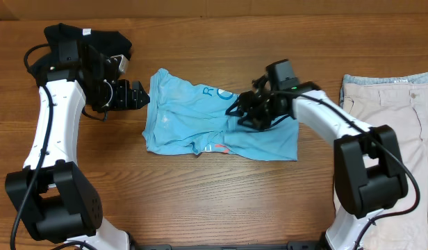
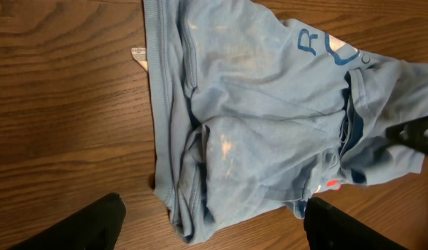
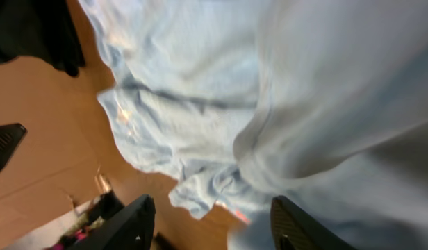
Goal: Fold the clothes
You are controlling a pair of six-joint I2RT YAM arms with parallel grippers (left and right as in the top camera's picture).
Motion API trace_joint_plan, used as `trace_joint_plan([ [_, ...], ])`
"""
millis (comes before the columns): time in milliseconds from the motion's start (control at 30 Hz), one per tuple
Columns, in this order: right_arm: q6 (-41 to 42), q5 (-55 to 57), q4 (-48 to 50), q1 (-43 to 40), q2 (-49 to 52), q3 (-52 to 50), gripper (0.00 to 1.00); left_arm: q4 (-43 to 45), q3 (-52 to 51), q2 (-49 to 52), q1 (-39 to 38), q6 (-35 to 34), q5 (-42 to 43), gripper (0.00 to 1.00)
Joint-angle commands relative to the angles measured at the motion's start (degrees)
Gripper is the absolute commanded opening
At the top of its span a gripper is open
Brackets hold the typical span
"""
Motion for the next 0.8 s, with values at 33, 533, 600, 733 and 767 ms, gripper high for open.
trace_joint_plan([
  [33,-15.15,-1.62,-0.66,1.95,-2.14,1.18,0.56,0.11,-0.24,0.39,-0.42,0.9,0.48,0.86],
  [533,-15.87,11.52,-6.88,2.97,-10.69,1.57,0.66,1.4,-2.21,2.82,-0.42,2.23,0.11,0.97],
  [600,-15.65,11.52,-6.97,2.29,-14.14,1.68,0.7,3.43,-2.8,4.52,-0.42,2.56,-0.02,1.0],
  [733,-15.67,11.52,-9.33,0.68,-19.63,1.68,0.76,6.51,-2.93,8.46,-0.37,4.44,0.09,1.0],
  [767,-15.67,11.52,-10.54,0.13,-20.61,1.68,0.76,7.08,-2.93,9.66,-0.37,5.14,0.13,1.0],
])
